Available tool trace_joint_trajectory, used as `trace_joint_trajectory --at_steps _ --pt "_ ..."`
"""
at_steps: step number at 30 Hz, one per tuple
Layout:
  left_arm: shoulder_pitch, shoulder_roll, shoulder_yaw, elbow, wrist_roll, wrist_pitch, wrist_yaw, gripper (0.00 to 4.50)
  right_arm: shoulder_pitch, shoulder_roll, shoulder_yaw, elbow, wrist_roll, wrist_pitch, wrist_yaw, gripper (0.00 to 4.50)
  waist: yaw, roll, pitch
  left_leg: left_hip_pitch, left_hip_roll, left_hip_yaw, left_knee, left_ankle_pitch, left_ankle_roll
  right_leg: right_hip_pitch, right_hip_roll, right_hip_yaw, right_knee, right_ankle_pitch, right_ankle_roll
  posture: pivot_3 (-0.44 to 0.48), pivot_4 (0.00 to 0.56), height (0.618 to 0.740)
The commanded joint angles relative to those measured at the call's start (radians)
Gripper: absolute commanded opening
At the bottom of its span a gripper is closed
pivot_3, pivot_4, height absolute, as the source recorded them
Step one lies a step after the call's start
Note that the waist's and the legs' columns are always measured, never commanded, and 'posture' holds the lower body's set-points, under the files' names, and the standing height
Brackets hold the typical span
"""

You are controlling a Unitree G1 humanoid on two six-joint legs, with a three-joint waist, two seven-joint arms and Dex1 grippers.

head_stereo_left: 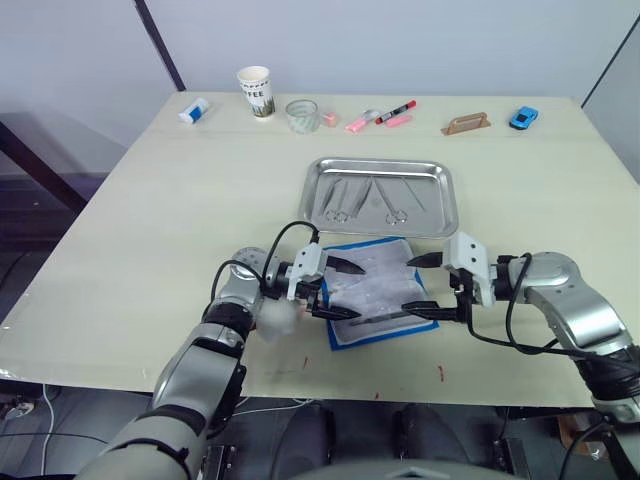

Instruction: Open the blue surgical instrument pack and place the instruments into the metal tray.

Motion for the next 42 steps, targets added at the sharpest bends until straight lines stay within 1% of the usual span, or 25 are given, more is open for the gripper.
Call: trace_joint_trajectory --at_steps 1,8,15,16,17,20,22,23,24,26,32,42 --pt "0.039 0.018 -0.027 0.064 0.054 0.004 -0.031 4.5 -0.026 0.001 0.035 0.026 -0.042 -0.062 0.018 4.47 0.0 0.0 0.0 0.0 0.0 0.0 0.0 0.0 0.0 0.0 0.0 0.0 0.0 0.0 0.0 0.0 0.15 0.718" --pt "0.041 0.029 -0.028 0.06 0.052 0.004 -0.031 4.5 -0.05 0.004 0.094 0.11 -0.103 -0.132 0.06 4.47 0.0 0.0 0.0 0.0 0.0 0.0 0.0 0.0 0.0 0.0 0.0 0.0 0.0 0.0 0.0 0.0 0.15 0.718" --pt "0.04 0.032 -0.03 0.06 0.051 0.005 -0.031 4.5 -0.069 0.015 0.126 0.174 -0.141 -0.144 0.08 4.47 -0.001 0.0 0.0 0.001 0.0 0.0 0.0 0.0 0.0 0.0 0.0 0.0 0.0 0.0 0.0 0.0 0.15 0.718" --pt "0.04 0.032 -0.03 0.06 0.052 0.005 -0.031 4.5 -0.072 0.01 0.135 0.182 -0.149 -0.145 0.092 4.24 -0.001 0.0 0.0 0.001 0.0 0.0 0.0 0.0 0.0 0.0 0.0 0.0 0.0 0.0 0.0 0.0 0.15 0.718" --pt "0.039 0.031 -0.03 0.061 0.052 0.005 -0.031 4.5 -0.075 0.004 0.143 0.19 -0.159 -0.147 0.103 3.9 -0.001 0.0 0.0 0.001 0.0 0.0 0.0 0.0 0.0 0.0 0.0 0.0 0.0 0.0 0.0 0.0 0.15 0.718" --pt "0.037 0.031 -0.028 0.063 0.052 0.004 -0.031 4.5 -0.085 -0.024 0.177 0.211 -0.197 -0.151 0.137 2.75 -0.001 0.0 0.0 0.001 0.0 0.0 0.0 0.0 0.0 0.0 0.0 0.0 0.0 0.0 0.0 0.0 0.15 0.718" --pt "0.038 0.03 -0.029 0.062 0.052 0.004 -0.031 4.5 -0.093 -0.037 0.194 0.224 -0.216 -0.155 0.151 1.89 -0.001 0.0 0.0 0.001 0.0 0.0 0.0 0.0 0.0 0.0 0.0 0.0 0.0 0.0 0.0 0.0 0.15 0.718" --pt "0.038 0.03 -0.029 0.061 0.051 0.004 -0.031 4.5 -0.096 -0.041 0.2 0.228 -0.223 -0.151 0.155 1.27 -0.001 0.0 0.0 0.001 0.0 0.0 0.0 0.0 0.0 0.0 0.0 0.0 0.0 0.0 0.0 0.0 0.15 0.718" --pt "0.038 0.03 -0.029 0.061 0.051 0.004 -0.031 4.5 -0.098 -0.043 0.204 0.23 -0.226 -0.148 0.157 1.04 0.0 -0.001 0.0 0.001 0.0 0.0 0.0 0.0 0.0 0.0 0.0 0.0 0.0 0.0 0.0 0.0 0.15 0.718" --pt "0.039 0.03 -0.029 0.06 0.051 0.004 -0.031 4.5 -0.103 -0.047 0.211 0.236 -0.237 -0.149 0.159 0.08 -0.001 -0.001 -0.001 0.001 0.0 0.0 0.0 0.0 0.0 0.0 0.0 0.0 0.0 0.0 0.0 0.0 0.15 0.718" --pt "0.04 0.029 -0.027 0.059 0.051 0.004 -0.031 4.5 -0.103 -0.038 0.21 0.219 -0.226 -0.158 0.16 0.02 0.0 -0.003 -0.002 0.001 0.0 0.0 0.0 0.0 0.0 0.0 0.0 0.0 0.0 0.0 0.0 0.0 0.15 0.718" --pt "0.041 0.023 -0.027 0.058 0.051 0.004 -0.031 4.5 -0.083 -0.001 0.211 0.08 -0.196 -0.078 0.132 0.02 -0.001 -0.003 -0.002 0.001 0.0 0.0 0.0 0.0 0.0 0.0 0.001 0.0 0.0 0.0 -0.001 0.0 0.15 0.718"
